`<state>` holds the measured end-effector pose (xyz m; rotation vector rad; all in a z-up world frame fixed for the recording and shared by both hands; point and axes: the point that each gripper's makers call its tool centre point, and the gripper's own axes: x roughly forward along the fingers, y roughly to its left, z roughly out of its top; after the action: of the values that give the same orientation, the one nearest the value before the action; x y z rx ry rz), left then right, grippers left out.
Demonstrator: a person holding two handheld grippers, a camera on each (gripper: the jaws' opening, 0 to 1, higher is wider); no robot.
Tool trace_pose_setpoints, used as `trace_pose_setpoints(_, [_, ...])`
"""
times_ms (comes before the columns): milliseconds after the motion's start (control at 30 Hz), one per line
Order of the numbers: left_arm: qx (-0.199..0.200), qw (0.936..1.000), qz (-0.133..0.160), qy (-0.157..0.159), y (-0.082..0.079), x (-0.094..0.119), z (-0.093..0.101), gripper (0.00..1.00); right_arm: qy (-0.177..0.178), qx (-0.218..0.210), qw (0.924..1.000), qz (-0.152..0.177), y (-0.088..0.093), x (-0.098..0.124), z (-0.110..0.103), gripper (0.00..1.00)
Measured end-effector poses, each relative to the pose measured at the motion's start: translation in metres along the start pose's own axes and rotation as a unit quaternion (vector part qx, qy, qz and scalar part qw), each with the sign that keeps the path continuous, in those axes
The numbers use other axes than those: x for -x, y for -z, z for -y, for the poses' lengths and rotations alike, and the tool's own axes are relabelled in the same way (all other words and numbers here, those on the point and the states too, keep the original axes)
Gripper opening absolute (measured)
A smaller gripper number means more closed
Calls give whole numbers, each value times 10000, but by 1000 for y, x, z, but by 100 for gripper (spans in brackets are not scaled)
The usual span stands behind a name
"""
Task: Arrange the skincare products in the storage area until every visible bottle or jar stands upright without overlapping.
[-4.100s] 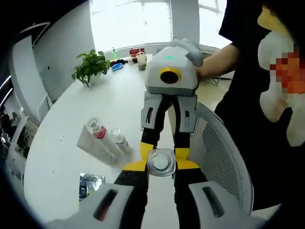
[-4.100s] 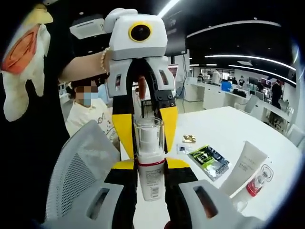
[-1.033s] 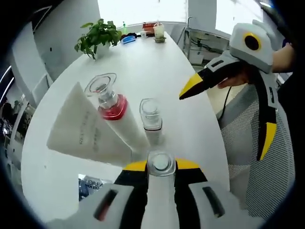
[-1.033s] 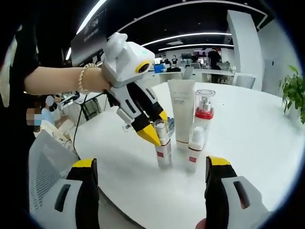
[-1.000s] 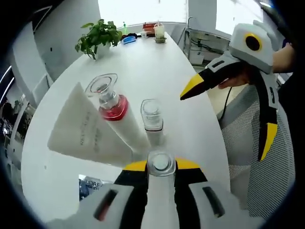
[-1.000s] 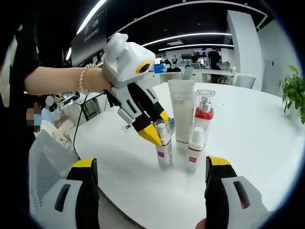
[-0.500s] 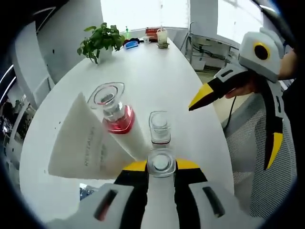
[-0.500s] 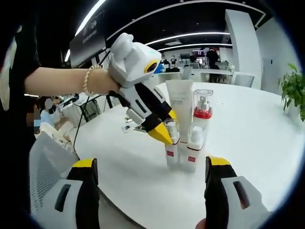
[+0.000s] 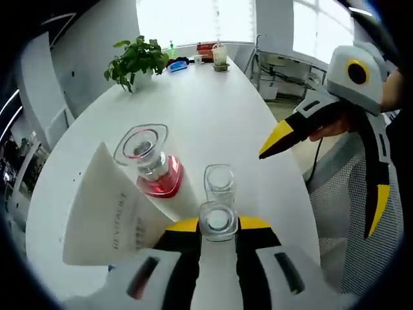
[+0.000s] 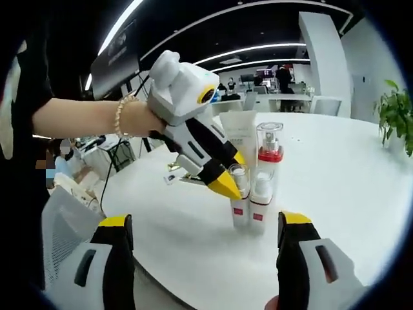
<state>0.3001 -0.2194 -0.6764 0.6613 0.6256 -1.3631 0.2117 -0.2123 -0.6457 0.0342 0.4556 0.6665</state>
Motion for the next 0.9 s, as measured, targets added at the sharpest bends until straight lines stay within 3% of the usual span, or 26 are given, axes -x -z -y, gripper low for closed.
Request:
trace_pose_setpoints(467, [0, 10000, 73, -10, -1, -2, -2, 25, 3, -42, 10000, 15, 0, 0, 0, 92])
trace_pose_setpoints(900, [-55, 9998, 143, -85, -5, 3, -3, 32, -26, -17, 10000, -25, 1, -1, -2, 92])
